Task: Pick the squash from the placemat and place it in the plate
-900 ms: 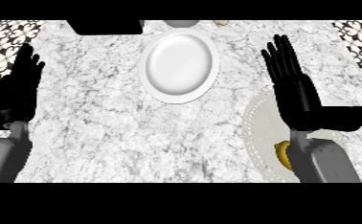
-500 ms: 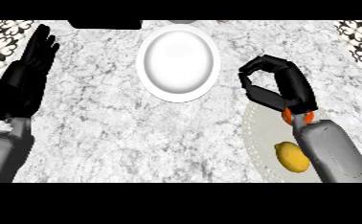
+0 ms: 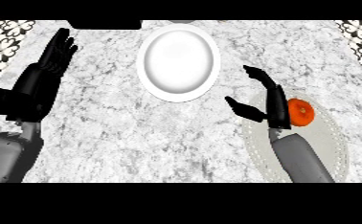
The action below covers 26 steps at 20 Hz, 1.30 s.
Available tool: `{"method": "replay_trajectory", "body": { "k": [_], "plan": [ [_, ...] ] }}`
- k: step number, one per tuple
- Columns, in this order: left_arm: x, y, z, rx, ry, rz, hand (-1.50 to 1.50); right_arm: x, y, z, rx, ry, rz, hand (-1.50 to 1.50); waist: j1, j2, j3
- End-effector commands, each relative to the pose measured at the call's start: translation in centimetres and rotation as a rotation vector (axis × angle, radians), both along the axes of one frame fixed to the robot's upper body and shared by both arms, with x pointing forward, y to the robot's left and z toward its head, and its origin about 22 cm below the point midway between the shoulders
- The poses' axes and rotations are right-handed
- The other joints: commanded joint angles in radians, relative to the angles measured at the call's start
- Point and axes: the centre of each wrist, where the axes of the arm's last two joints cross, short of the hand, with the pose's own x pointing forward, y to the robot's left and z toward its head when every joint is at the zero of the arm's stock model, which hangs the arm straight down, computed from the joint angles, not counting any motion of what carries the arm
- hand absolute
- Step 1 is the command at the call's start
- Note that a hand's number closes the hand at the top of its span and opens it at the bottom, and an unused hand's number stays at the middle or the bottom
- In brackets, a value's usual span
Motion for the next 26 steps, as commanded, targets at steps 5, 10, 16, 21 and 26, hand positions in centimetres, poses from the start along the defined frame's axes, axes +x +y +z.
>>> {"method": "replay_trajectory", "body": {
  "k": [5, 10, 16, 21, 26],
  "plan": [
    [0.4, -0.1, -0.6, 0.012, 0.01, 0.0, 0.0, -0.2, -1.8, 3.9, -0.071, -0.153, -0.083, -1.5, -0.019, -0.008, 0.0],
    [-0.5, 0.8, -1.1, 0.011, 0.016, 0.004, 0.0, 0.2, -5.1, 7.3, -0.341, 0.058, -0.165, -1.5, -0.032, -0.015, -0.005],
    [-0.5, 1.0, -0.5, 0.013, 0.021, 0.01, 0.0, 0.4, -6.6, 10.3, -0.595, 0.447, -0.176, -1.5, -0.034, -0.02, -0.007],
    [-0.5, 0.5, -0.1, 0.014, 0.008, -0.017, 0.0, 1.5, -4.3, 13.0, -0.717, 0.733, -0.105, -1.5, -0.003, -0.011, -0.004],
    [-0.7, 1.1, -0.1, 0.023, -0.017, 0.007, 0.0, 0.8, -2.6, 14.0, -0.713, 0.855, -0.084, -1.5, -0.009, -0.009, -0.001]
  ]
}}
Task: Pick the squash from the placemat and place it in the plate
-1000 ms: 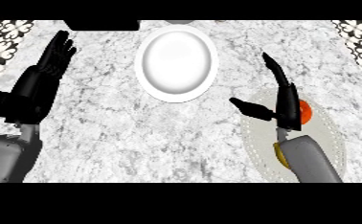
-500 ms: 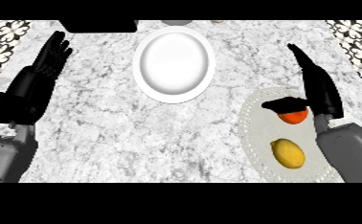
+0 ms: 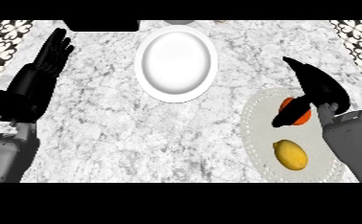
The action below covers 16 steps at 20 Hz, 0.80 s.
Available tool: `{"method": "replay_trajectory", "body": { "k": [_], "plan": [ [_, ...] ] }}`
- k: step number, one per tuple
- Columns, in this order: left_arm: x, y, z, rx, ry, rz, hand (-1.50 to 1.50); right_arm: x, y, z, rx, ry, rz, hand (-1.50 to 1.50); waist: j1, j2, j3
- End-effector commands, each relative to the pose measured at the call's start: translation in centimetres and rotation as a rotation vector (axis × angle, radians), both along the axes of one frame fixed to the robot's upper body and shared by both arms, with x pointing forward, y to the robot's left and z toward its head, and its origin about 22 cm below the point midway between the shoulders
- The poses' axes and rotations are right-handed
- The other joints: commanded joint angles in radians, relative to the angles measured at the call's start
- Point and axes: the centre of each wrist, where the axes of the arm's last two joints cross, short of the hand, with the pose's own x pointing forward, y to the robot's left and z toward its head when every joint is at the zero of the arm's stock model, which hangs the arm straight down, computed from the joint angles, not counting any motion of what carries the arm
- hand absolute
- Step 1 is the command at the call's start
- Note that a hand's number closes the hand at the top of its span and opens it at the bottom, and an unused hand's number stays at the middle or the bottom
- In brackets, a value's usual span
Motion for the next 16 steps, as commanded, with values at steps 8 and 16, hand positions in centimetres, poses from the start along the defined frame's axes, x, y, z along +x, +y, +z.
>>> {"method": "replay_trajectory", "body": {
  "k": [8, 16],
  "plan": [
    [-0.7, 0.4, -0.7, -0.003, -0.003, -0.002, 0.0, -0.4, -2.3, -0.7, -0.155, 0.146, -0.083, -1.5, 0.004, 0.004, 0.003],
    [1.3, 0.1, -1.4, -0.001, 0.005, 0.007, 0.0, -0.5, -2.7, -3.8, -0.177, 0.226, -0.139, -1.5, -0.002, 0.005, 0.003]
  ]
}}
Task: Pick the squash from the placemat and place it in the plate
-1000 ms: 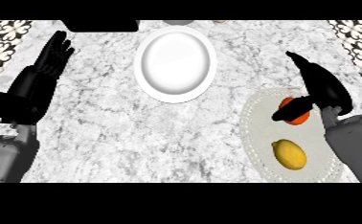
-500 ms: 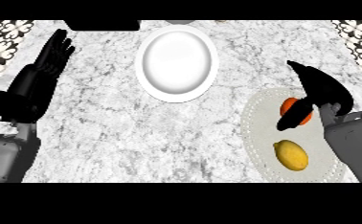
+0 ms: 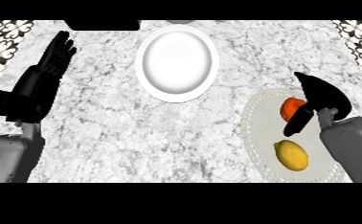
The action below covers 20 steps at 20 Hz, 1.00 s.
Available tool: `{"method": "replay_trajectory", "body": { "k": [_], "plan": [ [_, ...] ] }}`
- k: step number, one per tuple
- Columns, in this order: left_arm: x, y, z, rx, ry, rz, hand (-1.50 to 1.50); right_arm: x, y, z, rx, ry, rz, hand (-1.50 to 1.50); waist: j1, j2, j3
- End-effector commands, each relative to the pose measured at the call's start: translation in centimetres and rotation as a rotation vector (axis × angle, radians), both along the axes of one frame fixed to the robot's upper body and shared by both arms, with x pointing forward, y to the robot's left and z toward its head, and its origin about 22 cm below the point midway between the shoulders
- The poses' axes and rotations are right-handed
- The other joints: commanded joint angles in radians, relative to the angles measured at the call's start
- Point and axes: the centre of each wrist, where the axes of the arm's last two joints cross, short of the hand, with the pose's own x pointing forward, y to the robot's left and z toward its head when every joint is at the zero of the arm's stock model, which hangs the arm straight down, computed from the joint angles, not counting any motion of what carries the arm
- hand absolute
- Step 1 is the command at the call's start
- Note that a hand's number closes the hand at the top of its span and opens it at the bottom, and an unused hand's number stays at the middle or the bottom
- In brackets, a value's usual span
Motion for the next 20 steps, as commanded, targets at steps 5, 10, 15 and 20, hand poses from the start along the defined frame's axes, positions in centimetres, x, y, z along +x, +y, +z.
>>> {"method": "replay_trajectory", "body": {
  "k": [5, 10, 15, 20],
  "plan": [
    [-0.8, 0.4, -0.2, -0.002, -0.004, -0.001, 0.0, 0.8, -0.5, -2.7, 0.0, 0.095, -0.026, -1.5, 0.003, 0.0, 0.0],
    [-0.6, 1.8, 0.4, 0.001, -0.005, 0.004, 0.0, 0.6, -3.1, -4.0, 0.027, 0.112, -0.016, -1.5, 0.003, 0.0, 0.0],
    [0.3, -1.3, 0.2, -0.002, -0.004, 0.007, 0.0, 0.0, -2.0, -5.8, -0.002, 0.13, -0.047, -1.5, 0.0, 0.0, 0.0],
    [1.5, -1.1, 0.9, -0.006, -0.009, 0.006, 0.0, 0.7, -1.0, -7.8, 0.021, 0.058, -0.017, 1.5, 0.0, 0.001, 0.0]
  ]
}}
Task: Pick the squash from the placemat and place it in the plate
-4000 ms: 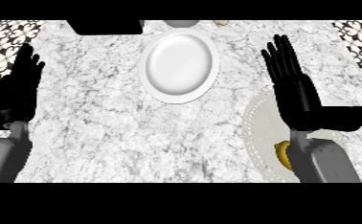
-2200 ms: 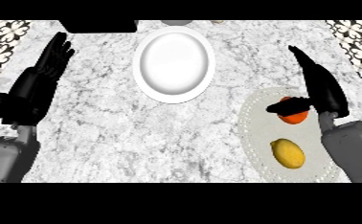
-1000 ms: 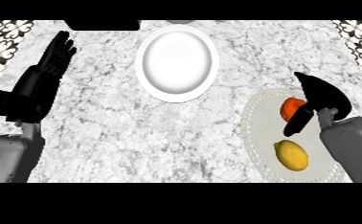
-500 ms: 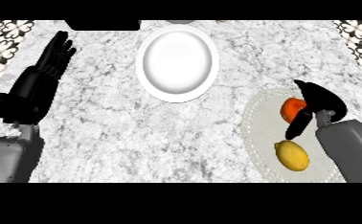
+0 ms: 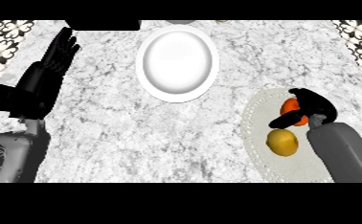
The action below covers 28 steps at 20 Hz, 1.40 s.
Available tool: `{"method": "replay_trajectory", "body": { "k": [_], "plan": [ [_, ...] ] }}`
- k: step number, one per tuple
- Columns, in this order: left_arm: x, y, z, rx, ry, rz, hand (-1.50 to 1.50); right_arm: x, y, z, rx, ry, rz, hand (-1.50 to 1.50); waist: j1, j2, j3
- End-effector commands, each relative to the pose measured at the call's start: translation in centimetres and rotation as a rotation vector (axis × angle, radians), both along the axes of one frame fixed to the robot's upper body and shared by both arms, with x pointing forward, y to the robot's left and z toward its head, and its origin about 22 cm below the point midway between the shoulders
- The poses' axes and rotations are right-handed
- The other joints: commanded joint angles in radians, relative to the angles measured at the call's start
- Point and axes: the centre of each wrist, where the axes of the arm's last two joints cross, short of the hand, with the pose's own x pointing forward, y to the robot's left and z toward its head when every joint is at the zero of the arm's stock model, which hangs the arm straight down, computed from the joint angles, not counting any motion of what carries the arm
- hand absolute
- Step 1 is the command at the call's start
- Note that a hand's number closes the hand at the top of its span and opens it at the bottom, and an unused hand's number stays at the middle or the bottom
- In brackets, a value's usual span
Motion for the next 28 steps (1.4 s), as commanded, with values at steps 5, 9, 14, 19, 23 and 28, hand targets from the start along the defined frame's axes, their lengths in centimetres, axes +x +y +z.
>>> {"method": "replay_trajectory", "body": {
  "k": [5, 9, 14, 19, 23, 28],
  "plan": [
    [0.4, 1.6, -0.6, 0.006, 0.004, 0.005, 0.0, 0.0, -1.0, -0.8, -0.138, -0.251, 0.082, 1.5, -0.003, 0.003, 0.002],
    [0.6, -0.3, 0.5, 0.001, 0.003, 0.012, 0.0, 1.0, 0.5, 0.7, -0.206, -0.375, 0.123, 1.5, -0.004, 0.001, 0.002],
    [-0.8, 0.6, 0.2, 0.006, -0.007, -0.022, 0.0, 1.5, -8.2, 2.6, -0.24, -0.529, 0.359, 1.5, 0.026, 0.011, 0.005],
    [0.4, -0.2, -0.8, 0.0, -0.002, -0.012, 0.0, 3.6, -10.1, 5.5, -0.181, -0.685, 0.466, 1.5, 0.015, 0.011, 0.004],
    [-0.7, 1.4, -1.1, 0.006, 0.001, -0.003, 0.0, 4.3, -8.2, 8.7, -0.031, -0.811, 0.565, 1.5, 0.002, 0.0, 0.002],
    [0.0, 0.7, 1.5, 0.011, -0.005, 0.011, 0.0, 3.9, -5.2, 9.4, 0.205, -0.974, 0.721, 1.5, -0.012, -0.006, 0.003]
  ]
}}
